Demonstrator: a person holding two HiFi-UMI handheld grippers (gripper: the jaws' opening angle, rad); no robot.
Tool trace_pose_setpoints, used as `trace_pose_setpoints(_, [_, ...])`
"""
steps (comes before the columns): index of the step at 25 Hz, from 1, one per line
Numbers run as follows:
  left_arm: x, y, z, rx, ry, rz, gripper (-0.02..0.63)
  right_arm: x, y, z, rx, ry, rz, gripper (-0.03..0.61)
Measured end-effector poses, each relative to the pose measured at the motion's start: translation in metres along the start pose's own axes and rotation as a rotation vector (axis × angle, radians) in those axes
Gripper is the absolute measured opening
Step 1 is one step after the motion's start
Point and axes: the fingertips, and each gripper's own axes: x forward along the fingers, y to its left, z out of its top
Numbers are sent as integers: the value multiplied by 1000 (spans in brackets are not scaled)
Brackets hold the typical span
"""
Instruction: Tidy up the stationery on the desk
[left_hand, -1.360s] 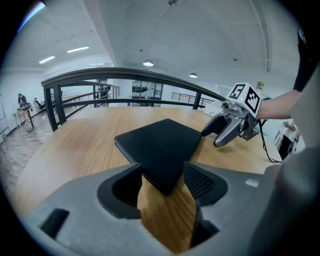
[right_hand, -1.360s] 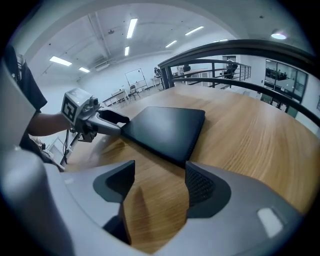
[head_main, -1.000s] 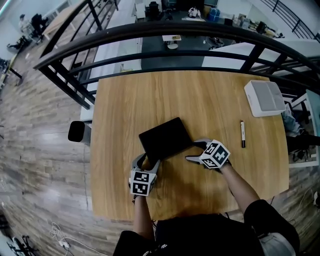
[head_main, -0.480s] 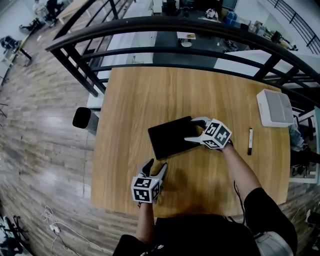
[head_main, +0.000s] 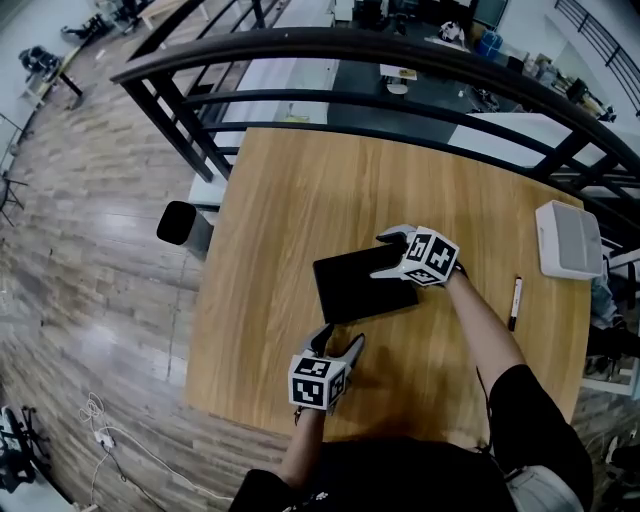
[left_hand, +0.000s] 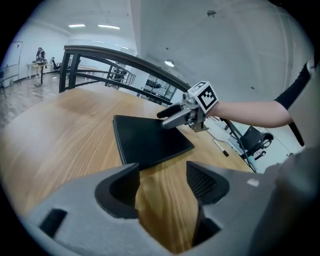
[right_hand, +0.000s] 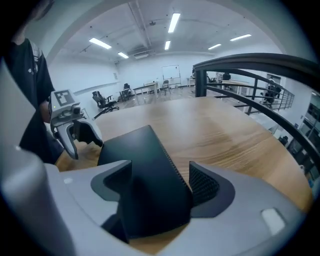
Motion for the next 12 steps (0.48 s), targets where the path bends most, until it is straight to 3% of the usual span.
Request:
trace_pose_setpoints(7, [-1, 8, 4, -5, 6, 15, 287, 1, 9, -15, 6, 62, 45, 347])
trace_pose_setpoints(12, [-1, 9, 4, 49, 23, 25, 287, -9, 20, -30, 25, 93, 43, 341])
